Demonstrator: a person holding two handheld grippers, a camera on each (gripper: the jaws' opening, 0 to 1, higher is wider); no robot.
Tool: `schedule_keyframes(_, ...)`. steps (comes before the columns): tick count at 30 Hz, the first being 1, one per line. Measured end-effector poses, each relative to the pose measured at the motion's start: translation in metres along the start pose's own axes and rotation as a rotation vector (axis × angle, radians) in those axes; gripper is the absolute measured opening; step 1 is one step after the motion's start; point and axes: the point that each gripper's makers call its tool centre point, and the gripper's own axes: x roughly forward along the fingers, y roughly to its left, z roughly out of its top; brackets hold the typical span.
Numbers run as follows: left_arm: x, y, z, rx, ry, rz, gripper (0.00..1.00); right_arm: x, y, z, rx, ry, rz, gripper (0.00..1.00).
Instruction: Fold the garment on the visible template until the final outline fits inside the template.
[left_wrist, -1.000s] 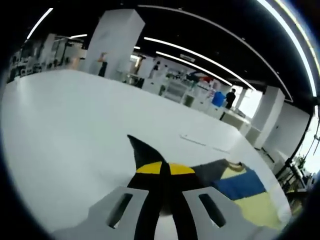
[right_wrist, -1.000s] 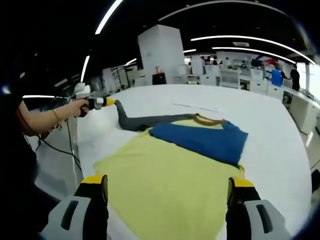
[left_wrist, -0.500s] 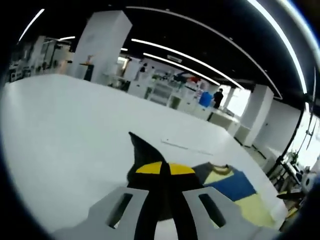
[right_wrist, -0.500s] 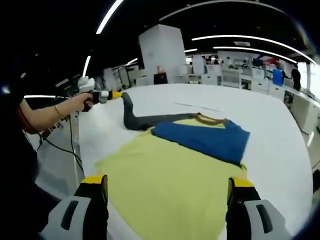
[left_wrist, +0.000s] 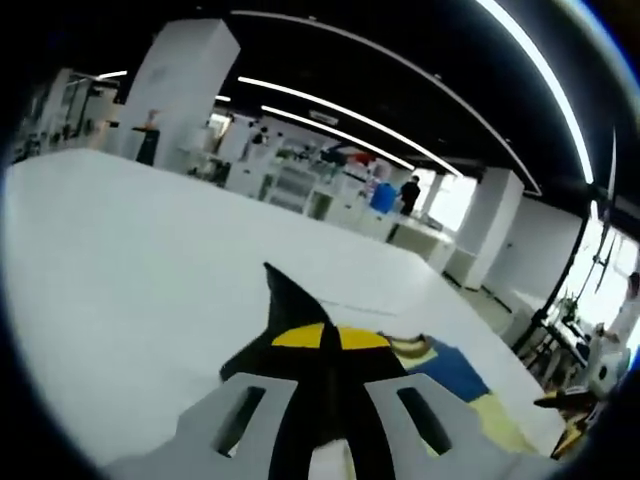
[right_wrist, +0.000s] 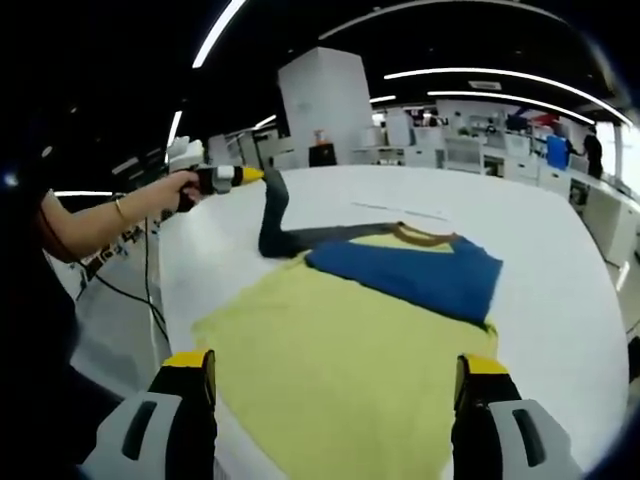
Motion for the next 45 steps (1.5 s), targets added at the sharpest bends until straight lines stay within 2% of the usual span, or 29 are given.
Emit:
schedule_keyframes(15,0.031,-0.058,-0.001,0.038,0.008,-0.107,0.0,0.001,0.0,-0.007,0.018,0.005,0.0,0.99)
schedule_keyframes(26,0.052,-0.1,-0.007,0.033,0.005,-0.203,0.0,-0.001,-0.007,-0.011,0.032,0.009,-0.013,0.99)
schedule_keyframes(29,0.058,-0.11,-0.011,0.027,0.009,-0.219,0.0,-0.002,-0.008,-0.013,0.037,0.01,-0.015,0.99)
schedule_keyframes(32,0.062,-0.122,-0.015,-0.031,0.015,-0.258,0.0,-0.002,-0.01,-0.015,0.04,0.013,-0.016,0.99)
schedule_keyframes(45,0.083,-0.171,-0.041,0.0,0.065,-0.343,0.0,-0.004,-0.012,-0.017,0.06,0.005,-0.021,0.99)
